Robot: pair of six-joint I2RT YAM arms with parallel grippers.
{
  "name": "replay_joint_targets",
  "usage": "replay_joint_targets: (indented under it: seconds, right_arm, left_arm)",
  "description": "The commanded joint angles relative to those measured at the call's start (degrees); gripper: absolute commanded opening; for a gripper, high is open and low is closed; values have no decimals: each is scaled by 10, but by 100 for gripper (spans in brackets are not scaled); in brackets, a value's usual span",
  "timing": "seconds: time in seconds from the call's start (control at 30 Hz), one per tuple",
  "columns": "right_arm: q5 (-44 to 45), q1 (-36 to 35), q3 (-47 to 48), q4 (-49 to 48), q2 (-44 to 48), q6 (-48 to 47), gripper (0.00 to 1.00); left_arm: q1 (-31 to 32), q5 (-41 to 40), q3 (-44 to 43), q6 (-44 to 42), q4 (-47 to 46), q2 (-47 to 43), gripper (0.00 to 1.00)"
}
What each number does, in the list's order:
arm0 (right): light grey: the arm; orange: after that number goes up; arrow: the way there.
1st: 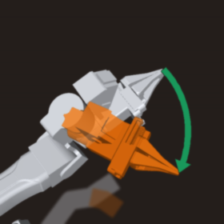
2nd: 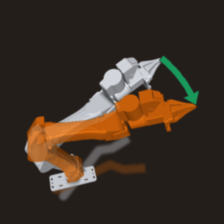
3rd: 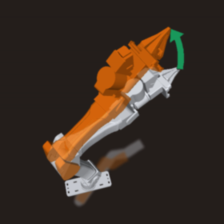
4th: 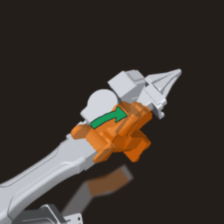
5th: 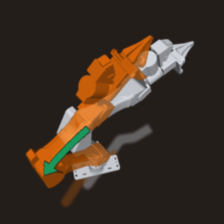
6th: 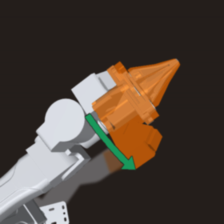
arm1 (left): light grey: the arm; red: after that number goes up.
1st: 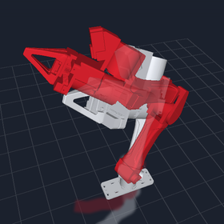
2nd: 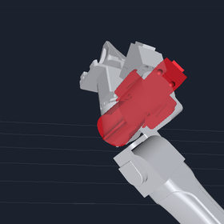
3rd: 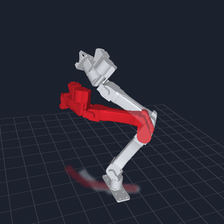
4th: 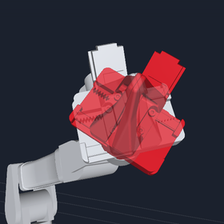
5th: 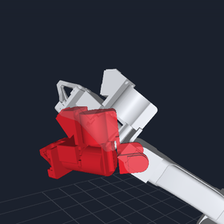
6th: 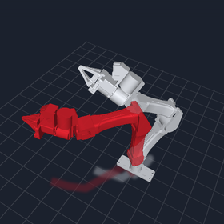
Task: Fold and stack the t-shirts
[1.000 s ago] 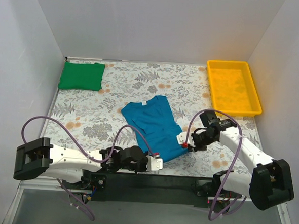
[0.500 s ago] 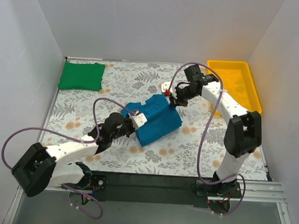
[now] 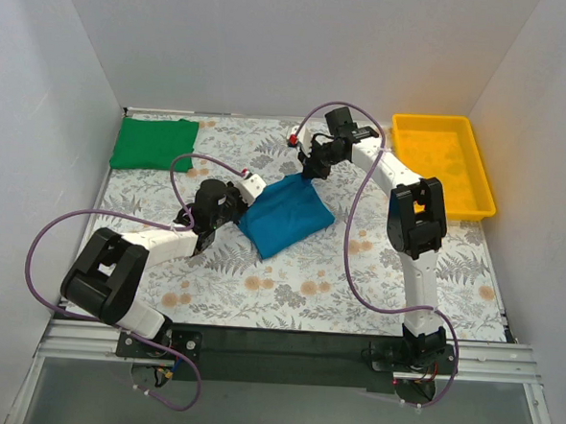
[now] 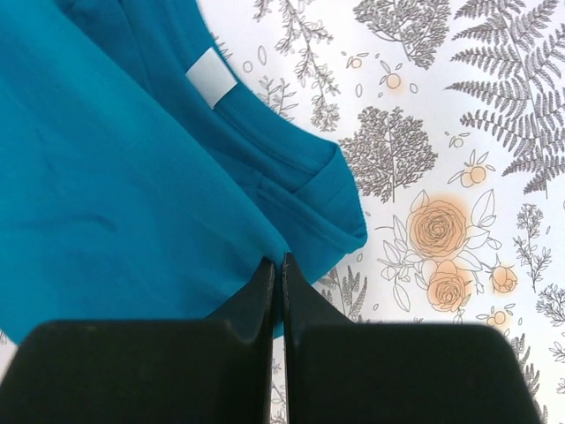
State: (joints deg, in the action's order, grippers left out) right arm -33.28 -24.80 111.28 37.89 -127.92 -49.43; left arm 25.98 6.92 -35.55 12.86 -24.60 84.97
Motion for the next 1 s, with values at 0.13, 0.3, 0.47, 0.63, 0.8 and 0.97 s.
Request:
replay_joint_targets:
  seconds: [0.13, 0.3, 0.47, 0.63, 0.8, 0.97]
  right_arm:
    - [14, -10, 42, -69, -21, 68, 1]
    - [28, -22, 45, -87, -30, 87, 1]
    - [90, -39, 41, -130, -37, 157, 26]
    - [273, -45, 12, -218, -20, 304, 76]
    - [170, -8, -101, -232, 91, 328, 98]
    - [-86, 43, -288, -212, 213, 251, 98]
  left_arm:
    - [-7, -18, -11, 15, -13, 6, 0]
    - [-8, -38, -7, 28, -5, -4, 0]
    - [-7, -101, -22, 66, 28, -3, 0]
    - [-7, -311, -60, 248, 129, -10, 57]
    - [-34, -305, -103, 466, 304, -58, 76]
    - [-45, -118, -23, 631, 319, -167, 76]
